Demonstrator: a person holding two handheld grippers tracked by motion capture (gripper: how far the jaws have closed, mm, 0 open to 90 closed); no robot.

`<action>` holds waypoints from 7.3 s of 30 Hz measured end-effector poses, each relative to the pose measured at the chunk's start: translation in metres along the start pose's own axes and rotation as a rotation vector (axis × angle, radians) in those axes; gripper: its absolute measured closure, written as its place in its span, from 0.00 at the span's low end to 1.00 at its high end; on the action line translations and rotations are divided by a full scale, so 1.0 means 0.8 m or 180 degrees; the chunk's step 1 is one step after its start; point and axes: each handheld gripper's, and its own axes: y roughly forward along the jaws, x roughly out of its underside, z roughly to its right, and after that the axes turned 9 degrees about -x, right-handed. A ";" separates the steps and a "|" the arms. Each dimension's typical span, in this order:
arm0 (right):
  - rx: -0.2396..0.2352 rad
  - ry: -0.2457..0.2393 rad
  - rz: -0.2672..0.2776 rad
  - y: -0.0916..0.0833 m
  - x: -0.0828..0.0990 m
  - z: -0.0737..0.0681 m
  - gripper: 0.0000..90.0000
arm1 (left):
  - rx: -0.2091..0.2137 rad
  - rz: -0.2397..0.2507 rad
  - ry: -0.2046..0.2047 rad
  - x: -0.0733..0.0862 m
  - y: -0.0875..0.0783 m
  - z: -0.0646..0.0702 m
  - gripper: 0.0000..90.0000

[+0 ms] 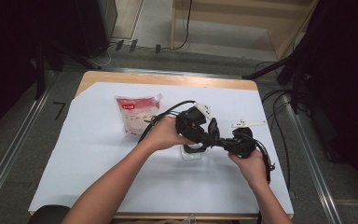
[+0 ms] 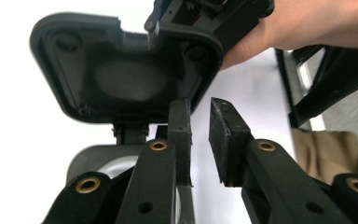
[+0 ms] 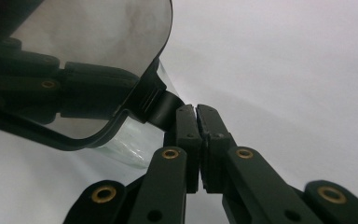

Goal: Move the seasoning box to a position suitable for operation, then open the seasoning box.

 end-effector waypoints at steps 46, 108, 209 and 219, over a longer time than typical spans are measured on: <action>-0.0517 -0.0661 -0.0280 0.007 0.031 -0.131 0.62 | -0.0537 0.0329 -0.0719 0.113 -0.120 -0.007 0.50; -0.0605 -0.0760 -0.0577 0.055 0.025 -0.136 0.57 | -0.1268 0.0486 -0.1450 0.233 -0.224 -0.067 0.50; -0.0440 -0.0868 0.0056 0.164 0.006 -0.169 0.53 | -0.0385 0.0627 -0.1484 0.121 -0.233 0.032 1.00; -0.0321 -0.1130 0.0504 0.152 0.011 -0.179 0.60 | -0.0132 0.0784 -0.1742 0.129 -0.232 0.024 1.00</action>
